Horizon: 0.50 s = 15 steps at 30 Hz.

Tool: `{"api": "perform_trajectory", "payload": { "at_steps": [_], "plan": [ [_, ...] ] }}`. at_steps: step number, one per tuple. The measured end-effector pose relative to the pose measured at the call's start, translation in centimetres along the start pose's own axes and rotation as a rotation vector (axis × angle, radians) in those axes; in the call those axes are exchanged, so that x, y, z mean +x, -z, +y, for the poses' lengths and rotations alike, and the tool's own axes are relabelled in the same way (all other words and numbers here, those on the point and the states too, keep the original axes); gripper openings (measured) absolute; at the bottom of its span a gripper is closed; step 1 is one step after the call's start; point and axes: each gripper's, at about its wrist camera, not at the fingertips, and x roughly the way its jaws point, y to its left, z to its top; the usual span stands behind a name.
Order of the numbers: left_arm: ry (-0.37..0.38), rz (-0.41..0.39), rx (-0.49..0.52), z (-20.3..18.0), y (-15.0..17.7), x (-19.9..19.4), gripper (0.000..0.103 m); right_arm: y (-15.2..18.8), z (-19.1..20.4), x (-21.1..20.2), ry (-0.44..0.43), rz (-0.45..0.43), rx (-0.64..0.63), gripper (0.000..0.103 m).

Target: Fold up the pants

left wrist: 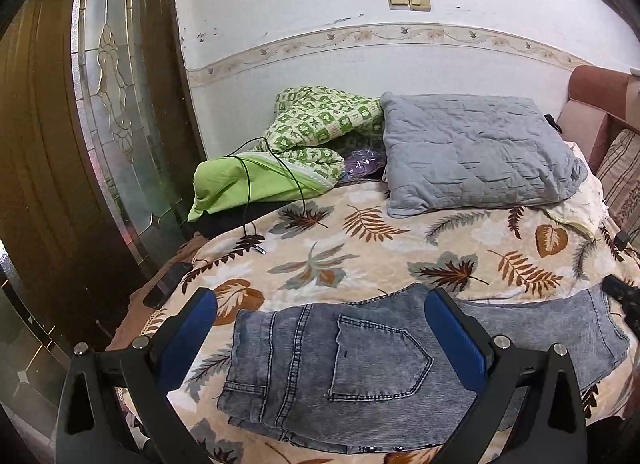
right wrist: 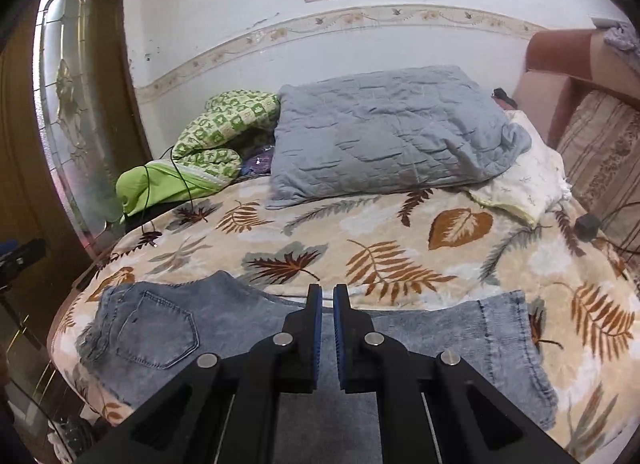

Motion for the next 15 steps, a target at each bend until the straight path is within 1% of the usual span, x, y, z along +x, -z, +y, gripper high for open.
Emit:
{"api": "perform_trajectory", "payload": {
  "at_steps": [6,7,9,10,11,12,13,15],
  "plan": [
    [0.012,0.0,-0.01,0.8,0.4,-0.2,0.103,-0.9,-2.3,-3.7,0.051,-0.045,0.027,0.008],
    [0.013,-0.001,-0.011,0.9,0.4,-0.2,0.103,-1.0,-2.8,-4.0,0.058,-0.043,0.031,0.011],
    [0.014,-0.002,-0.011,1.2,0.6,-0.2,0.103,-0.9,-3.7,-4.7,0.083,-0.042,0.037,0.023],
    [0.014,0.0,-0.01,1.3,0.7,-0.2,0.103,-0.7,-4.1,-4.9,0.096,-0.041,0.038,0.04],
    [0.015,0.003,-0.009,1.4,0.8,-0.1,0.103,-0.5,-4.6,-5.1,0.109,-0.039,0.042,0.071],
    [0.016,0.007,-0.007,1.4,0.9,-0.1,0.103,-0.1,-5.2,-5.5,0.12,-0.052,0.05,0.081],
    [0.02,0.017,-0.005,1.5,1.2,0.1,0.103,0.2,-5.7,-5.8,0.127,-0.064,0.057,0.084],
    [0.031,0.04,0.0,1.5,1.6,0.6,0.103,0.8,-7.0,-5.9,0.127,-0.037,0.078,0.084]
  ]
}}
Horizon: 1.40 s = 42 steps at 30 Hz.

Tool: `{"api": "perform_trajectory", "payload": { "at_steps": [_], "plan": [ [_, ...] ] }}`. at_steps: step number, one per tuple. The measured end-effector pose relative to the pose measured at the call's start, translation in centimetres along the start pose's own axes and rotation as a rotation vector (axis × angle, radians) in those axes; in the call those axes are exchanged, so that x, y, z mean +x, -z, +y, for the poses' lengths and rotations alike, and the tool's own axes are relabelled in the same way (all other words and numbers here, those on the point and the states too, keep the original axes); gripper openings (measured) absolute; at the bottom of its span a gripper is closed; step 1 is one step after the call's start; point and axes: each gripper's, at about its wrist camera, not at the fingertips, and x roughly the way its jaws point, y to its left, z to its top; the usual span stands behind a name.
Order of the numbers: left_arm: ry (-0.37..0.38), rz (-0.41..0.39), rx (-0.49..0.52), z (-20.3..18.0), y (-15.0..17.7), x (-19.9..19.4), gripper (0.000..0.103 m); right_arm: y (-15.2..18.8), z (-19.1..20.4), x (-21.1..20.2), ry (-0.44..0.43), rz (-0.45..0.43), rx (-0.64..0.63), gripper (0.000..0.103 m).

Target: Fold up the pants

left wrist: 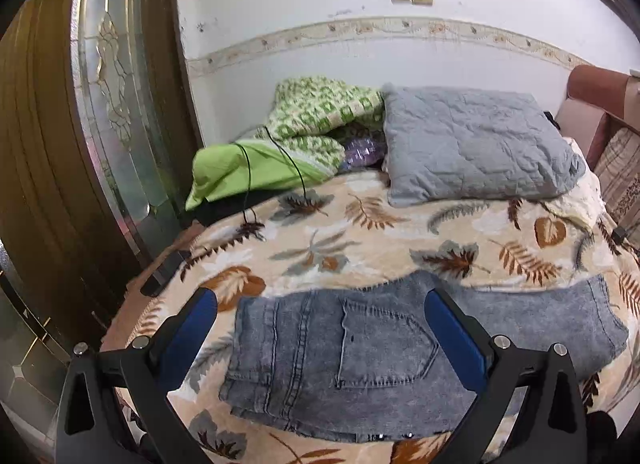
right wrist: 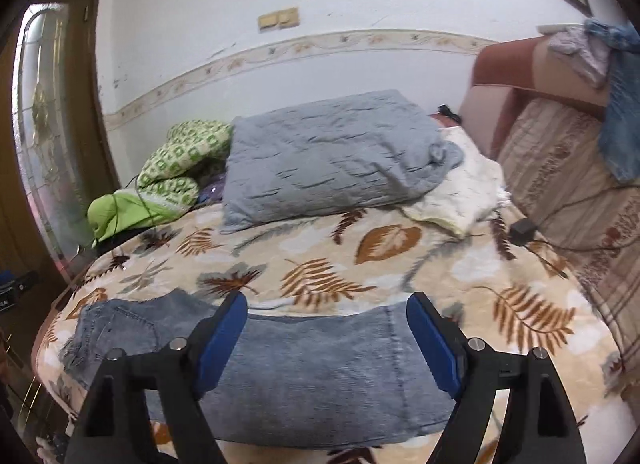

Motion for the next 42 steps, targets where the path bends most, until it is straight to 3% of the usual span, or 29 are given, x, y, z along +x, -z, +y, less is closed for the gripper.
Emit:
{"api": "perform_trajectory", "payload": {
  "at_steps": [9,15,21,28,34,42],
  "plan": [
    [0.142,0.174,0.062,-3.8,3.7,2.5,0.103,2.7,-8.6,0.6,0.011,0.099,0.245,0.084],
    [0.211,0.226,0.094,-7.0,4.4,2.6,0.103,4.8,-13.5,0.8,-0.033,0.135,0.399,0.084],
    [0.215,0.244,0.16,-9.8,4.9,2.5,0.103,8.2,-17.3,2.3,-0.198,0.174,0.633,0.084],
    [0.214,0.25,0.198,-12.0,4.6,2.7,0.103,11.1,-18.4,4.7,-0.354,0.216,0.817,0.084],
    [0.228,0.267,0.237,-13.8,4.7,2.9,0.103,12.3,-18.6,5.7,-0.373,0.25,0.845,0.083],
    [0.212,0.255,0.252,-14.7,4.4,4.0,0.103,7.5,-14.6,7.0,-0.319,0.263,0.621,0.083]
  ]
}}
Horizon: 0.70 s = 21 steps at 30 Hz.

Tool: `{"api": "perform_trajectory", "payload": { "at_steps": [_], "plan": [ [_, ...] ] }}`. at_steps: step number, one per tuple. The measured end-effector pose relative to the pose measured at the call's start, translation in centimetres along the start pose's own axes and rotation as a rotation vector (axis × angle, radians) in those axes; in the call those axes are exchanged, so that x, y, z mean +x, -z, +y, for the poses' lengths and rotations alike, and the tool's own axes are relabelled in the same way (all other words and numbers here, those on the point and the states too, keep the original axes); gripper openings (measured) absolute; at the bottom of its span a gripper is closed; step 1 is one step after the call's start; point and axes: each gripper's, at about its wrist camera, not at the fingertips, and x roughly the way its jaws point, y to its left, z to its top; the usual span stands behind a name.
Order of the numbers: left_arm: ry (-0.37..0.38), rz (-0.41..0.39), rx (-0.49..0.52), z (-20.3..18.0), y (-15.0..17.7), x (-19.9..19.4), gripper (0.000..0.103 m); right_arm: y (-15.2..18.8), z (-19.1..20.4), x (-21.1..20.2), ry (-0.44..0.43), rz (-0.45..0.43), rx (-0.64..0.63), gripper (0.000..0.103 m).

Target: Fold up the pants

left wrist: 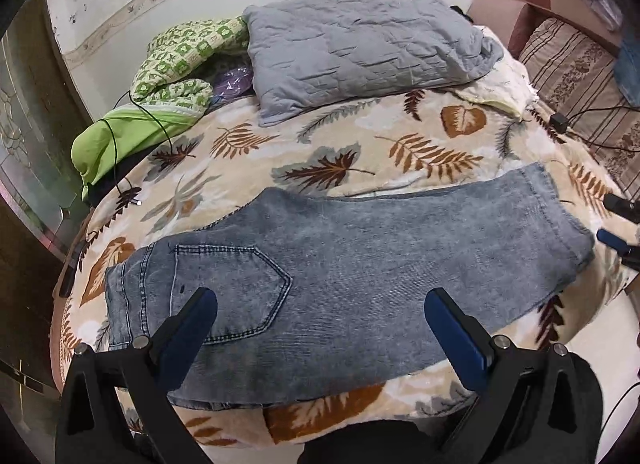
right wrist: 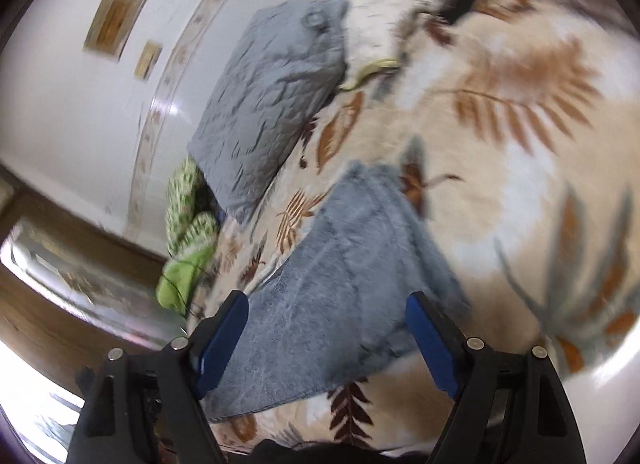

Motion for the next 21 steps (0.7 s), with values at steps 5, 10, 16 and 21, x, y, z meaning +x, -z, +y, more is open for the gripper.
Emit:
{"api": "perform_trajectory", "payload": {
  "at_steps": [5,10,16,21],
  "plan": [
    [-0.077,0.112,-0.054,2.9,2.0,4.2,0.103,0.6,1.6,3.8,0.002,0.07,-0.043,0.083],
    [-0.152,0.176,-0.09,5.8,3.5,6.8,0.103,1.6,-0.1,4.7,0.078,0.1,-0.057,0.08],
    [-0.141,0.242,-0.136,7.6,5.7,9.2,0.103,2.6,-0.9,3.4,0.14,0.119,-0.125,0.055],
    [-0.133,0.222,-0.132,8.0,5.0,8.8,0.103,1.8,0.1,2.7,0.214,0.122,-0.128,0.048]
  ]
}}
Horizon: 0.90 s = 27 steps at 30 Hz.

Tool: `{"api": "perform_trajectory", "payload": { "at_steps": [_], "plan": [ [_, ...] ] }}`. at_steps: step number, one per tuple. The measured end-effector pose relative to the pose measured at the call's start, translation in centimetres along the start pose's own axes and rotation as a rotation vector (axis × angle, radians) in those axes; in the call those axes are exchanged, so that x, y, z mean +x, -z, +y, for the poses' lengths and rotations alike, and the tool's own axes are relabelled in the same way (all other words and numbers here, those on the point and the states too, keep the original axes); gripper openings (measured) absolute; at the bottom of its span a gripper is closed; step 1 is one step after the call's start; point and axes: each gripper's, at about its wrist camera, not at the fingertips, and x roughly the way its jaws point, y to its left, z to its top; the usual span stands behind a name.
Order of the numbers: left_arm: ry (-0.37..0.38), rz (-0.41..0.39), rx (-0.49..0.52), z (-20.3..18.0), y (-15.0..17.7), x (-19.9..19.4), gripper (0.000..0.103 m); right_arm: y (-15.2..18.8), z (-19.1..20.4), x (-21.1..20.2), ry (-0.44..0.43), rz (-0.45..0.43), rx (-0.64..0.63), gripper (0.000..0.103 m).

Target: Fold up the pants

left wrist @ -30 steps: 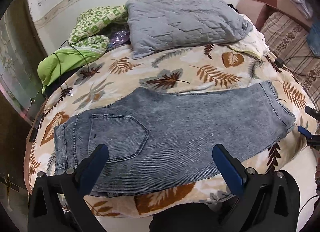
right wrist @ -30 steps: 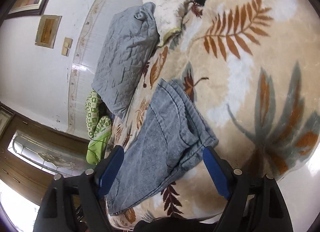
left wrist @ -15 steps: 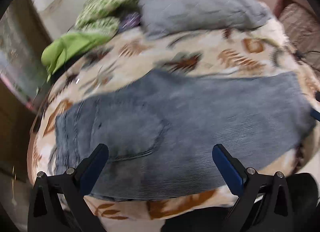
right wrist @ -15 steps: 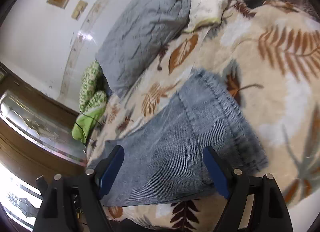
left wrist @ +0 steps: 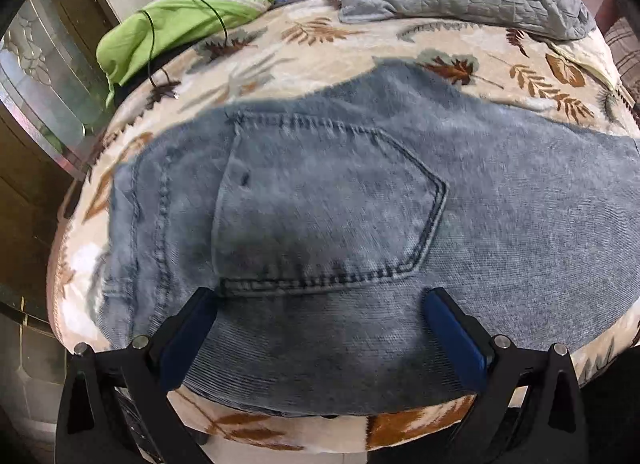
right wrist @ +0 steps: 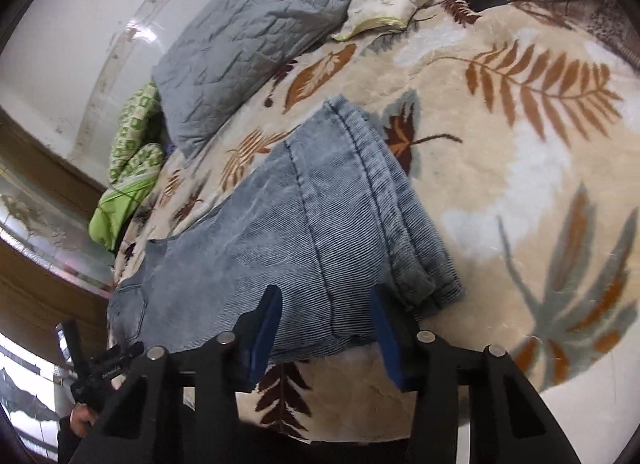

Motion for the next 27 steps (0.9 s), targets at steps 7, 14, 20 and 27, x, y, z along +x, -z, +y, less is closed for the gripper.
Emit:
{"api": "perform_trajectory", "payload": {
  "at_steps": [7,14,20,27],
  "plan": [
    [-0.021,-0.068,-0.073,3.0,-1.7,-1.2,0.103,-3.8,6.5,1.4,-0.026,-0.034,-0.117,0.049],
    [-0.118,-0.044,-0.21,10.3,-0.6,0.0,0.103,-6.3,9.5,7.4,0.033,0.004,-0.159,0.05],
    [-0.159,0.007,-0.33,15.9,1.4,2.5,0.103,-7.0,5.7,9.0,0.054,0.026,-0.034,0.046],
    [-0.127,-0.013,-0.341,16.6,1.9,1.9,0.103,-7.0,12.6,8.7,0.007,0.047,-0.127,0.05]
  ]
}}
